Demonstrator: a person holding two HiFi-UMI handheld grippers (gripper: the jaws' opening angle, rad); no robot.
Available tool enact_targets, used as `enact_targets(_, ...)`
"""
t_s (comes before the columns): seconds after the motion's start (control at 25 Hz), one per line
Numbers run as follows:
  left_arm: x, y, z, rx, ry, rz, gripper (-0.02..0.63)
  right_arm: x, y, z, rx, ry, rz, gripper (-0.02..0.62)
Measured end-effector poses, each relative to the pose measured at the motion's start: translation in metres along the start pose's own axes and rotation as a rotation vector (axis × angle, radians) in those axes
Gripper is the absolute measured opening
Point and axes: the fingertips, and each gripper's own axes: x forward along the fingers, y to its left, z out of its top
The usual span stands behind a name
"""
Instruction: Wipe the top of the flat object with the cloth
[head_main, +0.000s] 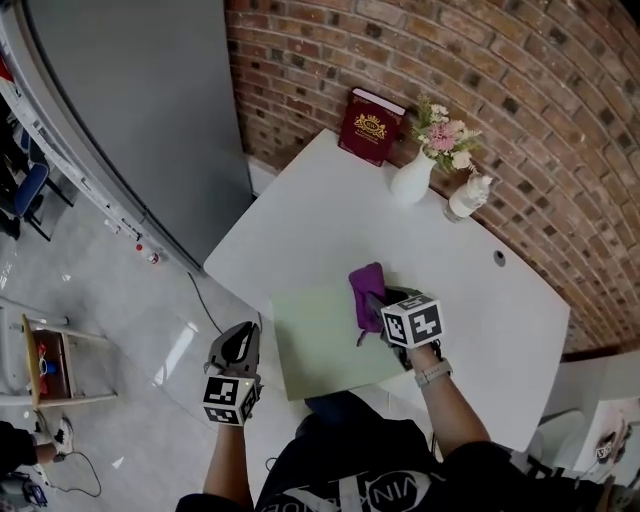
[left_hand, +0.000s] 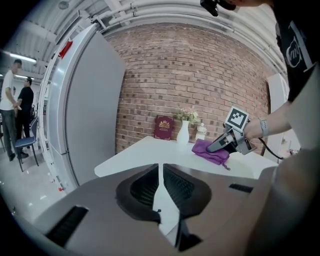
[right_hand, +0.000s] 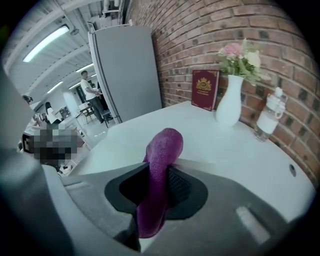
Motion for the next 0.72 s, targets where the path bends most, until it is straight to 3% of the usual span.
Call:
enact_targets(0.28, 0.007, -0.015, -0.001, 0.026, 0.012, -0.047, 0.032, -0.026, -0.068, -0.018, 0.076, -0.017, -0.138, 0.078)
enact_targets(0.48, 0.005, -0.022, -0.001, 0.043, 0.024, -0.068, 0.032, -0.04, -0.098, -0.02, 0.053, -0.027, -0.235, 0.078)
enact_targets(0.6, 0.002, -0.021, -0.003, 0.047, 0.028, -0.067, 0.032, -0.063, -0.1, -0.003, 0.03, -0.13, -0.308, 0.078)
enact_targets(0.72, -0.004, -0.018, -0.007, 0.043, 0.029, -0.055, 0.032, -0.08, -0.069, 0.015, 0.015, -0.226, -0.257, 0.078)
